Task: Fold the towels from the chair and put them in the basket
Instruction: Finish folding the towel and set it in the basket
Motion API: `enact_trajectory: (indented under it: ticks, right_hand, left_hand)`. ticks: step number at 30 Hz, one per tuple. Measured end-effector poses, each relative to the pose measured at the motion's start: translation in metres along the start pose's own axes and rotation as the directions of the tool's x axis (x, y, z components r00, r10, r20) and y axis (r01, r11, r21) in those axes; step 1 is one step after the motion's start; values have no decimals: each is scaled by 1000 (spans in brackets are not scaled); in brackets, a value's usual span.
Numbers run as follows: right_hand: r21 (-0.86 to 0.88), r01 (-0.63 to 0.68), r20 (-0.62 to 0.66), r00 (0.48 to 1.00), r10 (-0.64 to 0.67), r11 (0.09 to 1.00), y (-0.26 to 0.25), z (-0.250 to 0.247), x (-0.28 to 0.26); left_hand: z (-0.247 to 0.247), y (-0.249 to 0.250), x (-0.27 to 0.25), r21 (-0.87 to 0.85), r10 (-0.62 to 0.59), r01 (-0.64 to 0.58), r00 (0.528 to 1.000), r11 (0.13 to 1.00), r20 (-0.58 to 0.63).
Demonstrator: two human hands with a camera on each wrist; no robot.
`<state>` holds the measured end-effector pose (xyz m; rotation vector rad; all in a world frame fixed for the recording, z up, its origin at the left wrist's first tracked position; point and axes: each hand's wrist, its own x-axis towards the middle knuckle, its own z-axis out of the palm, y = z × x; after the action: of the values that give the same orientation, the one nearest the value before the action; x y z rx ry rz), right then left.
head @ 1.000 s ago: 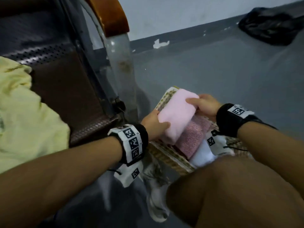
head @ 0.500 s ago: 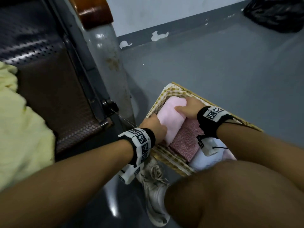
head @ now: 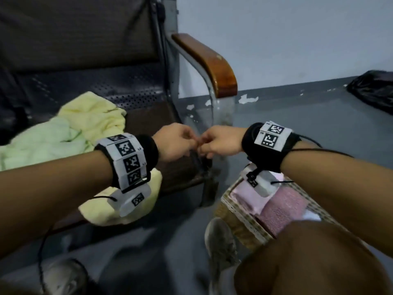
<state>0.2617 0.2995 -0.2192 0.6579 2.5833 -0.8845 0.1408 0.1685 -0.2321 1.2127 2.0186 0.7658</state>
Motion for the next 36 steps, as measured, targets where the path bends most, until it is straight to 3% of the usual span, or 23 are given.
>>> enact_trajectory:
  ticks: [3, 6, 10, 13, 18, 21, 24, 26, 28, 30, 32, 34, 36]
  right_hand:
    - [59, 109, 7, 994, -109, 992, -66, 12, 37]
    - [73, 168, 2, 986, -169, 983, -113, 31, 76]
    - [-109, 145, 49, 989, -141, 983, -130, 63, 120]
    - [-297, 106, 71, 993, -89, 949, -124, 83, 140]
    - [-403, 2, 6, 1000, 1, 915, -121, 100, 152]
    - [-397, 9, -11, 1000, -15, 918, -126, 103, 152]
    - [-251, -16, -73, 997, -2, 968, -132, 98, 150]
    - [58, -11, -161, 987, 20, 998, -139, 90, 147]
    - [486, 87, -236, 971, 35, 870, -150, 79, 140]
    - [754, 190, -272, 962, 36, 628, -161, 69, 129]
    - [821, 258, -286, 958, -25, 510, -171, 62, 116]
    - [824, 319, -290, 948, -133, 468, -182, 60, 103]
    - [851, 346, -279, 935, -218, 394, -189, 56, 95]
  left_hand:
    - [-46, -35, -30, -32, -102, 99, 986, 995, -130]
    - [-67, -82, -53, 84, -225, 246, 953, 966, -203]
    - [-55, -139, -77, 268, -367, 393, 919, 880, -143]
    - [-41, -161, -83, 348, -309, 346, 938, 871, -159]
    - [-42, -172, -83, 246, -241, 285, 951, 926, -196]
    - [-46, -168, -81, 229, -177, 220, 965, 948, -195]
    - [-58, -157, -78, 37, -135, 153, 942, 987, -307]
    - [-69, -150, -77, -77, -135, 114, 917, 991, -375]
    - [-80, -145, -77, -200, -178, 105, 902, 974, -393]
    - [-90, -142, -76, -367, -280, 128, 873, 921, -399]
    - [-98, -135, -79, -513, -336, 118, 871, 850, -357]
    - [-102, -123, -80, -612, -195, -58, 920, 789, -339]
    - [-105, -110, -82, -629, -34, -230, 925, 743, -378]
